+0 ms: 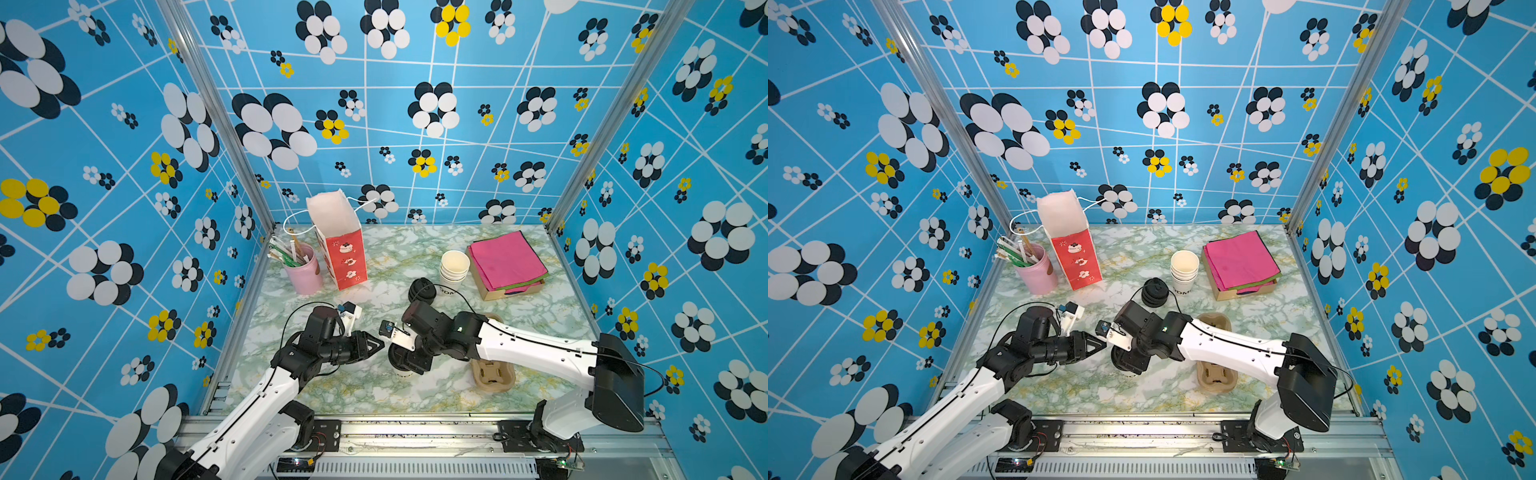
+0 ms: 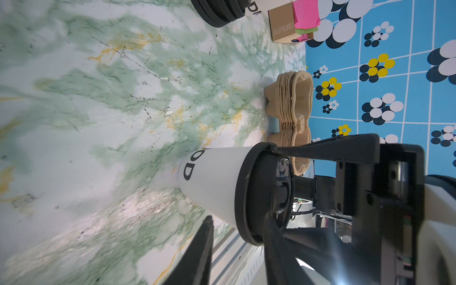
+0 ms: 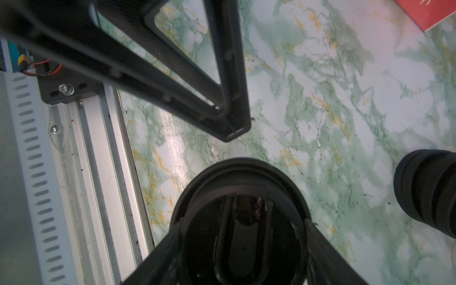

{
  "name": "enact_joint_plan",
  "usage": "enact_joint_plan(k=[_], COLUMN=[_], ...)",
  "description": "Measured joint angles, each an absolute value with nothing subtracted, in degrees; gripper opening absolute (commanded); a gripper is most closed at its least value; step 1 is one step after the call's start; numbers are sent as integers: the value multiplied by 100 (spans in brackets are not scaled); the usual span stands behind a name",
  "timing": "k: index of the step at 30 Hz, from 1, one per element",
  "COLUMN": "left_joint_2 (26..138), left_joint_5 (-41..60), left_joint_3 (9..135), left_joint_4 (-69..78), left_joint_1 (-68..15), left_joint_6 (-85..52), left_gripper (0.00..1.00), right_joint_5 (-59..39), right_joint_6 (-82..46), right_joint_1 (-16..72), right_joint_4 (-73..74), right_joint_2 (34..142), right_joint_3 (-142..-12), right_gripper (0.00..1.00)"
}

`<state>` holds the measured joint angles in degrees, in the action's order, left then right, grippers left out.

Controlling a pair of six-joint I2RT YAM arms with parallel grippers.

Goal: Pack the takeout coffee

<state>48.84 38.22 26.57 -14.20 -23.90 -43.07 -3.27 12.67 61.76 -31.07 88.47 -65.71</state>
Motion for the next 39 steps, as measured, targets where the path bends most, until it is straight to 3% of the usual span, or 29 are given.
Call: enact_joint_plan(k=[16,29,39], left_joint_2=[5518,5660,5846], left_joint_5=[3839,3730,3616], left_joint_3=[2650,2779,3002], left_joint_4=[-952,-1079,-1406], left_joint_1=[-2744,-2882,-2965], left_joint_6=[-4412,-4219,-4047], left_gripper=[21,7,5], right_joint_5=[-329,-331,-331], right_joint_6=[1264,1264,1262], right_joint_1=[6176,6176,6176], right_joint_4=[-3107,-3105,-3109], right_joint_2=[8849,8858,8858], right_joint_3=[-6573,-6573,-6571], right_gripper=[67,65,64])
